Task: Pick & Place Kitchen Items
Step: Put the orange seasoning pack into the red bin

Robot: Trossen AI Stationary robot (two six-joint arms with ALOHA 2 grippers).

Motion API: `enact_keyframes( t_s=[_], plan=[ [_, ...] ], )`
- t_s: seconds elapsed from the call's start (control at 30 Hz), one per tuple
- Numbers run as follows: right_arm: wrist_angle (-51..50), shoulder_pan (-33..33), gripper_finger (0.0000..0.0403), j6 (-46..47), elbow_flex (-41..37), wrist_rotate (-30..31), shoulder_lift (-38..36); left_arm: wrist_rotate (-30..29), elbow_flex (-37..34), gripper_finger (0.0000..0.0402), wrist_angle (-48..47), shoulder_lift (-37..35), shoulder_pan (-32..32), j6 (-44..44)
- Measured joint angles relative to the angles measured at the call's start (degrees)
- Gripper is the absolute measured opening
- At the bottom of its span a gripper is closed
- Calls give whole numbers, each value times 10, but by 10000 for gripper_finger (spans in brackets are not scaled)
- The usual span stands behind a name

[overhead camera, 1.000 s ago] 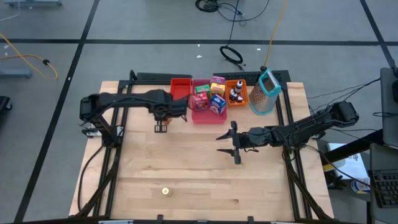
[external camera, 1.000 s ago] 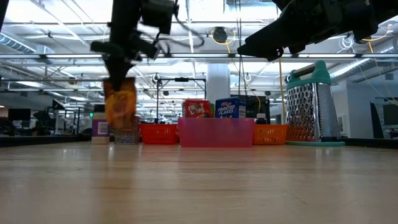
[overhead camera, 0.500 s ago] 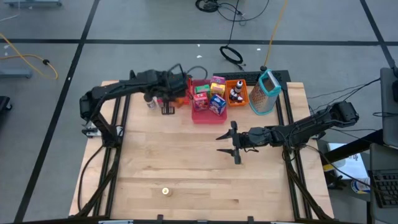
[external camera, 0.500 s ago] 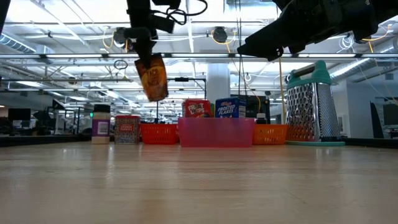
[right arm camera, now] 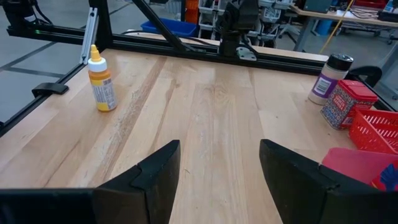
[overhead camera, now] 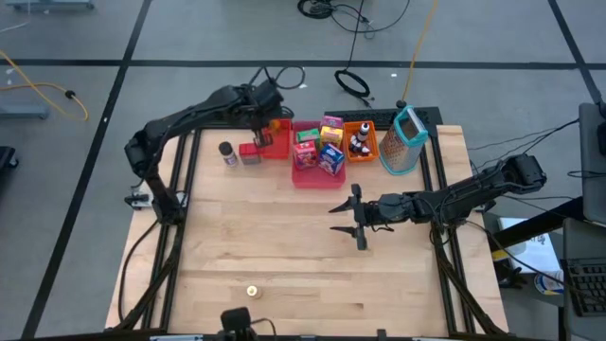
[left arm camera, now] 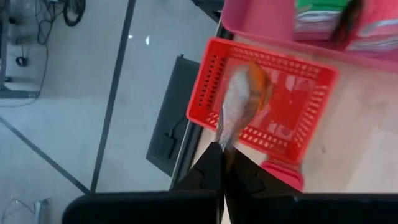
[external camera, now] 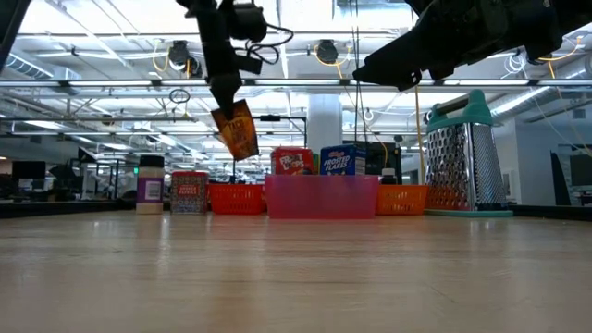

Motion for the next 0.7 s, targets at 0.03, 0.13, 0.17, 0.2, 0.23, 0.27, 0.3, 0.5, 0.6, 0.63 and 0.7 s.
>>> enact_keyframes(
  t_s=[0.03, 0.13, 0.17, 0.2, 0.23, 0.27, 0.3, 0.5, 0.6, 0.63, 0.7],
  plan=[
    [0, 0, 212, 0, 0, 0, 0, 2, 0, 0, 2, 6, 7, 1],
    [0, 0, 212, 0, 0, 0, 0, 3, 0, 0, 13, 24, 22, 1],
    [0, 0, 212, 0, 0, 0, 0, 5, 0, 0, 18, 30, 27, 2],
    [1, 0, 212, 0, 0, 0, 0, 13, 0, 0, 21, 35, 31, 6],
    [1, 0, 212, 0, 0, 0, 0, 22, 0, 0, 23, 40, 35, 13],
    [0, 0, 212, 0, 0, 0, 0, 27, 0, 0, 26, 44, 40, 18],
    [0, 0, 212, 0, 0, 0, 0, 28, 0, 0, 30, 49, 44, 20],
    [0, 0, 212, 0, 0, 0, 0, 44, 0, 0, 65, 75, 64, 26],
    [0, 0, 212, 0, 0, 0, 0, 59, 0, 0, 67, 88, 73, 27],
    [0, 0, 212, 0, 0, 0, 0, 63, 0, 0, 68, 93, 73, 30],
    [0, 0, 212, 0, 0, 0, 0, 63, 0, 0, 73, 102, 73, 33]
  ],
)
